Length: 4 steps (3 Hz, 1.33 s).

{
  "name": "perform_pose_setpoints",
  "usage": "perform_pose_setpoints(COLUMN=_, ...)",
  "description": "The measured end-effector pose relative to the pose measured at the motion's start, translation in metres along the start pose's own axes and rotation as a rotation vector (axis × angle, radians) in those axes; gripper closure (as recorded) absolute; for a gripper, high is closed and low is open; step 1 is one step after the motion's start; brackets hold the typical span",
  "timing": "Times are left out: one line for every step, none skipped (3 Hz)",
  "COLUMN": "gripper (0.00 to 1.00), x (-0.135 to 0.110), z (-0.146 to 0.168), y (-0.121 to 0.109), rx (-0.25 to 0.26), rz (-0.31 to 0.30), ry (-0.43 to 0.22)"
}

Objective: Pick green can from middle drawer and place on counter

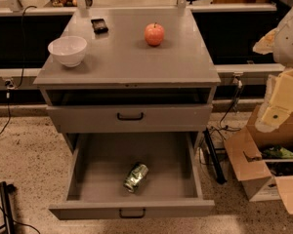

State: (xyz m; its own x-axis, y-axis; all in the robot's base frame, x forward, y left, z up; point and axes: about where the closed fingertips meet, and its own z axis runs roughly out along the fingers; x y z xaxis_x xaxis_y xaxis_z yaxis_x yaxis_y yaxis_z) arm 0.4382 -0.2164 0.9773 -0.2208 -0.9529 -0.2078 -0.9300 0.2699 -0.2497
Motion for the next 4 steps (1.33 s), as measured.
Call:
perform_pose_setpoints(gripper=0.00, x=0.000, z=0.000, y=0.000, rx=0.000, rz=0.000, ry=0.000)
perform_pose_setpoints(gripper=0.00, x=-0.003, z=0.002, y=0.000, rx=-0.016, rz=-0.025, ry=-0.009)
perform_pose_setpoints(gripper=0.00, x=-0.037, z=0.038, y=0.018, rx=-0.117, rz=-0.196, ry=-0.072)
perform_pose_setpoints(gripper=0.00, x=-0.039, z=0.036, y=0.018, rx=-0.108, rz=-0.257, ry=-0.078)
